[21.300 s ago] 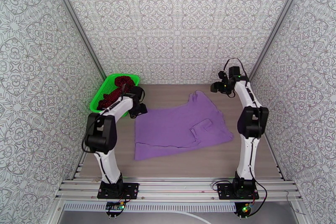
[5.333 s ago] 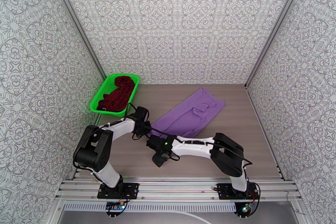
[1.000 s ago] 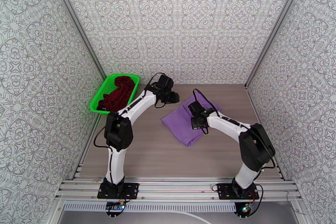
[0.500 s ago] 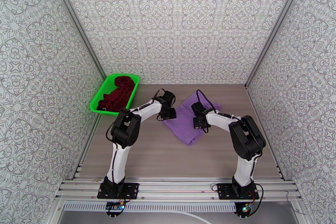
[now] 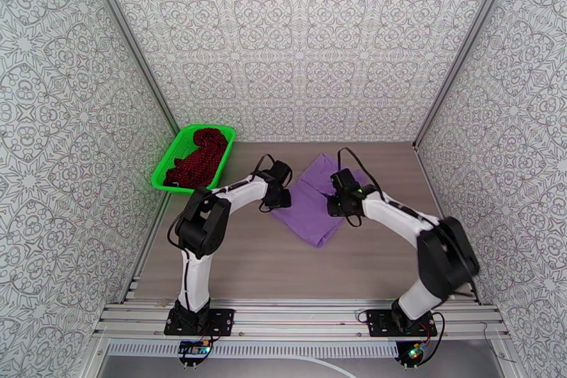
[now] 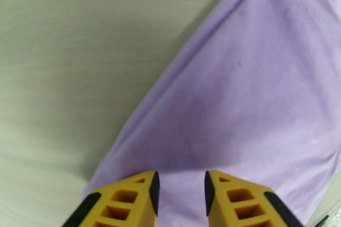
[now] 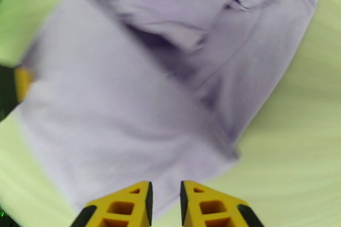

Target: Fold and stack the mixed laundry pile

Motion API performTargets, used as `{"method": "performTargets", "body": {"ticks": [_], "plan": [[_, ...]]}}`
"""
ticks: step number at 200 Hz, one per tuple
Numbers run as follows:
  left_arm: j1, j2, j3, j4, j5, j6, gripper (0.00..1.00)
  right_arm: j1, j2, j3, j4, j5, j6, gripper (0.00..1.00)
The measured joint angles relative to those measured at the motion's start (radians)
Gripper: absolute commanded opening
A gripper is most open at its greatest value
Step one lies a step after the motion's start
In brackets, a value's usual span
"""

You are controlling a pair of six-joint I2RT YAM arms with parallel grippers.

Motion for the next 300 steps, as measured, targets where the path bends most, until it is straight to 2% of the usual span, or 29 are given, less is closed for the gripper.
{"method": "performTargets", "body": {"ticks": [28, 66, 106, 148, 172, 231, 243, 256, 275, 300], "plan": [[-0.013, -0.036, 0.000, -0.005, -0.009, 0.000, 0.36, 0.069, -0.006, -0.066, 0.030, -0.064, 0.042, 0.20], [-0.016, -0.040, -0.032, 0.001, -0.008, -0.005, 0.36, 0.143, 0.124, -0.080, 0.081, -0.095, 0.098, 0.16], [-0.023, -0.068, -0.157, 0.049, -0.013, -0.027, 0.36, 0.204, 0.166, -0.101, 0.159, -0.087, 0.148, 0.16], [-0.030, -0.229, -0.383, 0.087, -0.039, -0.071, 0.37, 0.294, 0.151, -0.137, 0.219, -0.071, 0.207, 0.16], [-0.027, -0.311, -0.477, 0.053, -0.082, -0.086, 0.37, 0.353, 0.144, -0.145, 0.224, -0.074, 0.240, 0.16], [0.031, -0.296, -0.447, -0.037, -0.121, -0.072, 0.38, 0.478, 0.167, -0.091, 0.150, -0.095, 0.271, 0.17], [0.033, -0.286, -0.430, -0.056, -0.133, -0.071, 0.40, 0.488, 0.166, -0.087, 0.126, -0.095, 0.272, 0.18], [0.033, -0.286, -0.420, -0.080, -0.149, -0.073, 0.47, 0.493, 0.159, -0.087, 0.098, -0.092, 0.278, 0.22], [0.033, -0.293, -0.406, -0.125, -0.174, -0.071, 0.55, 0.493, 0.127, -0.080, 0.023, -0.067, 0.276, 0.34], [0.033, -0.325, -0.329, -0.213, -0.212, -0.058, 0.67, 0.488, 0.083, -0.013, -0.096, -0.018, 0.254, 0.43]]}}
